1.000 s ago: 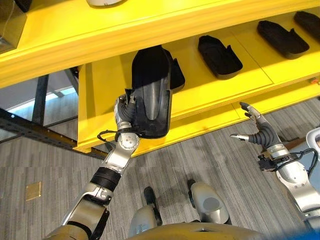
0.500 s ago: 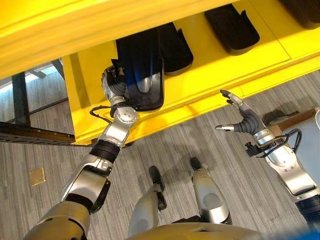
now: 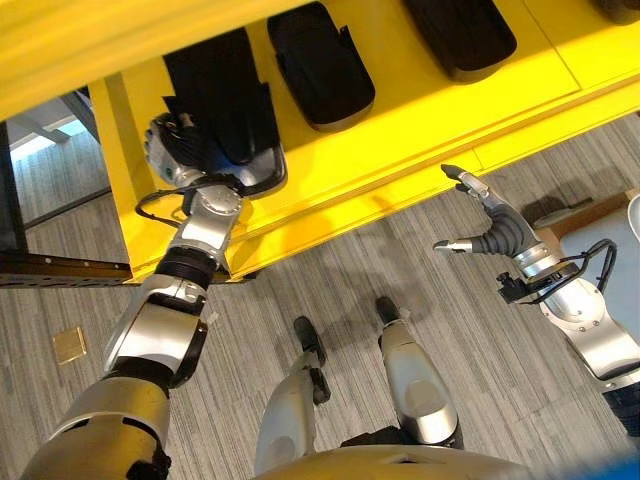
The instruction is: Move parts from the plastic box to the shelf.
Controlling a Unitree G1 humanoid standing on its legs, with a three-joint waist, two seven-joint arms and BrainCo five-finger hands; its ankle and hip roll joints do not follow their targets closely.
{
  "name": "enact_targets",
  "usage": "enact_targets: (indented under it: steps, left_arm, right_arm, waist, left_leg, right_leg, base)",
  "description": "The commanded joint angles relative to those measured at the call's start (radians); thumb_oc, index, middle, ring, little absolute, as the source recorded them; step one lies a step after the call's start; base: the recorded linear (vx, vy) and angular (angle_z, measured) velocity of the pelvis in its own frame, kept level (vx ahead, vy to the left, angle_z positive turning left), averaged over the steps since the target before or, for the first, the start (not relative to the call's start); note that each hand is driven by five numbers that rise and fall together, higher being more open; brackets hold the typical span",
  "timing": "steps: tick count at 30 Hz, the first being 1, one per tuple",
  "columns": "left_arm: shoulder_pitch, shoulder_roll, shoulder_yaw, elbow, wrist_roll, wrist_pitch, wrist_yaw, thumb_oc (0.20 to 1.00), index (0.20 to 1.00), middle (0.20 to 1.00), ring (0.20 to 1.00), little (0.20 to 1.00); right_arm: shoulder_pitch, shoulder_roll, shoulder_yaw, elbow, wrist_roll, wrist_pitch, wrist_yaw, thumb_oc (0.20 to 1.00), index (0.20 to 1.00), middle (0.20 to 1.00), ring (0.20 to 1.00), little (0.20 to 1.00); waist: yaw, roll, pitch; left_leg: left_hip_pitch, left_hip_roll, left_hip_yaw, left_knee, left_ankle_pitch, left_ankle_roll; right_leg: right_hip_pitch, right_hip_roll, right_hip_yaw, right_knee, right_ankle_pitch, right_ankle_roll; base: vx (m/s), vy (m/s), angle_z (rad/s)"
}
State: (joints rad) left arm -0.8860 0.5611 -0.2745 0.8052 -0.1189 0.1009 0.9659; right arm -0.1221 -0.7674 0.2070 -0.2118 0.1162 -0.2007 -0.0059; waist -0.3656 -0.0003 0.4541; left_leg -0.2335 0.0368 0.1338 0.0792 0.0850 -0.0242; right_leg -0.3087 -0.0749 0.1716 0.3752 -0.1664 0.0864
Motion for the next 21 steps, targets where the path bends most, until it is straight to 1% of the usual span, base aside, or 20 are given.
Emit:
enact_targets:
  steps: [1,6,8,9,10,11,12,13,15,17,21]
  left_arm:
    - [-0.05,0.108,0.04,0.006,-0.004,-0.007,0.076,0.2,0.2,0.2,0.2,0.2]
    - [-0.075,0.167,0.014,0.034,0.032,0.044,0.078,0.2,0.2,0.2,0.2,0.2]
    - [-0.085,0.185,0.008,0.041,0.039,0.054,0.079,0.2,0.2,0.2,0.2,0.2]
    - [-0.088,0.197,0.001,0.038,0.081,0.035,0.078,0.2,0.2,0.2,0.2,0.2]
    - [-0.085,0.202,-0.002,0.033,0.14,0.055,0.082,0.2,0.2,0.2,0.2,0.2]
    - [-0.105,0.228,-0.033,0.028,0.105,0.035,0.067,0.2,0.2,0.2,0.2,0.2]
    - [-0.118,0.237,-0.043,0.03,0.103,-0.019,0.051,0.2,0.2,0.2,0.2,0.2]
    - [-0.092,0.218,-0.054,-0.015,0.114,-0.033,0.035,0.2,0.2,0.2,0.2,0.2]
    - [-0.069,0.205,-0.057,-0.054,0.132,-0.037,0.028,0.2,0.2,0.2,0.2,0.2]
    - [-0.057,0.186,-0.062,-0.089,0.143,-0.02,0.017,0.2,0.2,0.2,0.2,0.2]
    - [-0.037,0.151,-0.039,-0.127,0.152,-0.015,0.011,0.2,0.2,0.2,0.2,0.2]
  right_arm:
    - [-0.005,-0.01,-0.055,-0.034,0.051,-0.027,-0.013,1.0,1.0,1.0,1.0,1.0]
    - [-0.001,-0.032,-0.068,-0.033,0.061,-0.028,-0.014,1.0,1.0,1.0,1.0,1.0]
    - [-0.002,-0.043,-0.073,-0.029,0.065,-0.026,-0.015,1.0,1.0,1.0,1.0,1.0]
    - [-0.004,-0.052,-0.077,-0.024,0.07,-0.028,-0.019,1.0,1.0,1.0,1.0,1.0]
    - [-0.004,-0.056,-0.079,-0.022,0.073,-0.027,-0.022,1.0,1.0,1.0,1.0,1.0]
    - [-0.009,-0.073,-0.085,-0.016,0.09,-0.024,-0.024,1.0,1.0,1.0,1.0,1.0]
    - [-0.005,-0.073,-0.084,0.005,0.108,-0.043,-0.03,1.0,1.0,1.0,1.0,1.0]
    - [0.007,-0.062,-0.091,0.013,0.127,-0.061,-0.038,1.0,1.0,1.0,1.0,1.0]
    - [0.018,-0.056,-0.102,0.004,0.135,-0.063,-0.037,1.0,1.0,1.0,1.0,1.0]
    - [0.031,-0.05,-0.113,-0.005,0.126,-0.063,-0.026,1.0,1.0,1.0,1.0,1.0]
    - [0.048,-0.038,-0.11,0.007,0.107,-0.079,-0.023,1.0,1.0,1.0,1.0,1.0]
  waist:
    - [-0.006,-0.049,-0.04]
    - [-0.011,-0.05,-0.031]
    - [-0.012,-0.05,-0.027]
    - [-0.013,-0.051,-0.023]
    - [-0.012,-0.051,-0.02]
    - [-0.015,-0.054,-0.015]
    - [-0.017,-0.056,-0.012]
    - [-0.013,-0.059,-0.008]
    - [-0.009,-0.062,-0.006]
    - [-0.007,-0.065,-0.004]
    - [0.003,-0.068,-0.013]
  left_leg:
    - [-0.013,0.015,0.032,0.199,-0.252,0.012]
    - [-0.034,0.009,0.037,0.215,-0.258,0.016]
    - [-0.04,0.006,0.039,0.221,-0.261,0.018]
    - [-0.049,0.003,0.04,0.229,-0.263,0.019]
    - [-0.051,0.002,0.04,0.232,-0.264,0.019]
    - [-0.059,-0.004,0.043,0.246,-0.275,0.025]
    - [-0.067,-0.01,0.05,0.254,-0.282,0.033]
    - [-0.066,-0.014,0.047,0.242,-0.278,0.036]
    - [-0.065,-0.017,0.046,0.237,-0.279,0.038]
    - [-0.066,-0.019,0.045,0.237,-0.278,0.04]
    - [-0.061,-0.02,0.035,0.226,-0.271,0.038]
  right_leg:
    - [-0.012,0.034,0.055,-0.11,0.063,-0.004]
    - [-0.033,0.036,0.068,-0.102,0.066,-0.004]
    - [-0.041,0.036,0.071,-0.101,0.068,-0.003]
    - [-0.049,0.035,0.075,-0.099,0.072,-0.002]
    - [-0.052,0.035,0.077,-0.098,0.073,-0.002]
    - [-0.058,0.035,0.086,-0.099,0.079,0.001]
    - [-0.066,0.033,0.096,-0.106,0.091,0.007]
    - [-0.065,0.029,0.103,-0.122,0.106,0.015]
    - [-0.065,0.03,0.105,-0.125,0.109,0.019]
    - [-0.067,0.03,0.104,-0.124,0.111,0.02]
    - [-0.062,0.031,0.099,-0.124,0.108,0.022]
  base:
    - [0.0,0.06,-0.04]
    - [0.0,0.069,-0.02]
    - [0.01,0.085,0.0]
    - [0.01,0.107,-0.01]
    - [0.03,0.138,-0.01]
    - [0.03,0.144,0.0]
    - [0.0,0.134,-0.02]
    - [-0.03,0.064,-0.02]
    - [-0.04,0.008,0.01]
    - [-0.03,-0.002,0.03]
    - [-0.01,-0.014,0.03]
